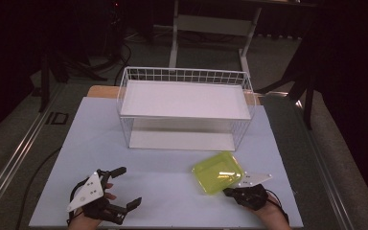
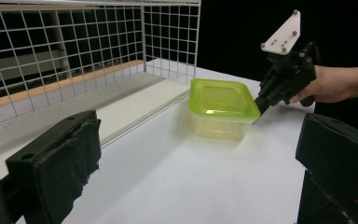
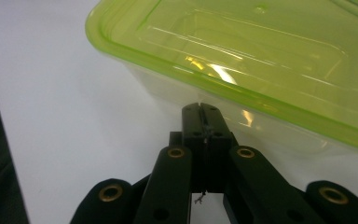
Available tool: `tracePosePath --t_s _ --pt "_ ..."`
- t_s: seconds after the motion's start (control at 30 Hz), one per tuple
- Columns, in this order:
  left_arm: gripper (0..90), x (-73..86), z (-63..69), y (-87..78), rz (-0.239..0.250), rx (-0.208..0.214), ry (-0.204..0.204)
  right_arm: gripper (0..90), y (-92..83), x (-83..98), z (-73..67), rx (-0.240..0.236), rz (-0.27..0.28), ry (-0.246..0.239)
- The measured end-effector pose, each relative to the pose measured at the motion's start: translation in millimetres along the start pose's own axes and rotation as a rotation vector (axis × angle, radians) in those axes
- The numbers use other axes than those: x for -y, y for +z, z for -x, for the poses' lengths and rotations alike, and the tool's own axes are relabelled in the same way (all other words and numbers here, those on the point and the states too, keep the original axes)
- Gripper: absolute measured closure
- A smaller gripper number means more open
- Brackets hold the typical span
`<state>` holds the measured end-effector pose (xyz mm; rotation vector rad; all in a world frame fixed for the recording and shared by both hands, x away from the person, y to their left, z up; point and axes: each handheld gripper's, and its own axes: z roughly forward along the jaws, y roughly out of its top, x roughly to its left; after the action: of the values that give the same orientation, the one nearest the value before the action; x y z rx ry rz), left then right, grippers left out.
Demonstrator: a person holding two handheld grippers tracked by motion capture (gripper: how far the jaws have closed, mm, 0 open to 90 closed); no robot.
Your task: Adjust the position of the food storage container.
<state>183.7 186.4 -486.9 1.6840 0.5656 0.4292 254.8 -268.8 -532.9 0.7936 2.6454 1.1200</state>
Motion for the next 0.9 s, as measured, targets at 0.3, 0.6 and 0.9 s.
tracePosePath --t_s 0.3,0.6,0.9 --pt "0.7 0.2 -0.1 -0.9 0.003 -0.002 -0.002 90.0 -13.0 6.6 11.0 0.058 0.001 0.017" --pt "0.7 -0.1 1.0 0.4 -0.005 -0.005 0.008 90.0 -28.9 18.0 48.5 0.217 0.008 0.105" --pt "0.7 0.9 0.2 -0.7 -0.01 -0.008 0.002 90.0 -12.0 12.7 55.0 0.175 0.007 0.11"
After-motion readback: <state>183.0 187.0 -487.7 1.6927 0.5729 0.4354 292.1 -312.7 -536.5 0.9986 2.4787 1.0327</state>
